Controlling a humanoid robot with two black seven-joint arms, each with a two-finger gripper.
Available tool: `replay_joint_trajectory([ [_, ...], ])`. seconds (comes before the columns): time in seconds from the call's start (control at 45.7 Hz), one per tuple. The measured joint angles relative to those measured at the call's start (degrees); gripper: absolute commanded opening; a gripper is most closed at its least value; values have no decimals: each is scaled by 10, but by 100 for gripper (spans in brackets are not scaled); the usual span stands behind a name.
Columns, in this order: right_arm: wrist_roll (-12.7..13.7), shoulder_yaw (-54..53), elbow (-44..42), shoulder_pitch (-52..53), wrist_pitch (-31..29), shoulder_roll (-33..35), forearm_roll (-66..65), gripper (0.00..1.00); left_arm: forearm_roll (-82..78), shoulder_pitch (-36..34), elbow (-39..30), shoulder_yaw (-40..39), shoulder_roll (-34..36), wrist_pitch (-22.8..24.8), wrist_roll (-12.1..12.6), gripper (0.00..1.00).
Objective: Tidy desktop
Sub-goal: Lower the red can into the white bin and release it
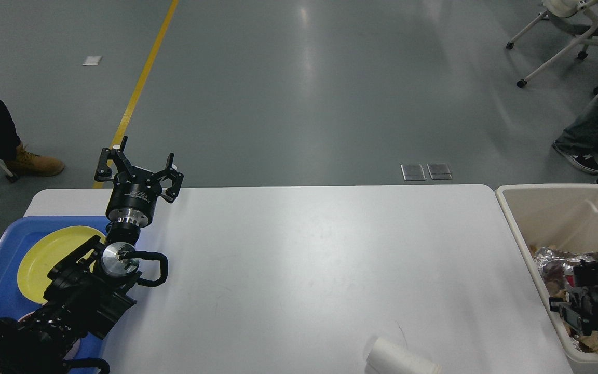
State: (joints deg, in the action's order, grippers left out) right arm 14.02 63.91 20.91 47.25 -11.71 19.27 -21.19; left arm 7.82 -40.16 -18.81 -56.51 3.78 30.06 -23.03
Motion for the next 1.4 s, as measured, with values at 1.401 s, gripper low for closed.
replay_joint_trajectory([
  [1.401,-2,93,389,732,-429,104,11,100,0,0,0,0,0,0,0,96],
])
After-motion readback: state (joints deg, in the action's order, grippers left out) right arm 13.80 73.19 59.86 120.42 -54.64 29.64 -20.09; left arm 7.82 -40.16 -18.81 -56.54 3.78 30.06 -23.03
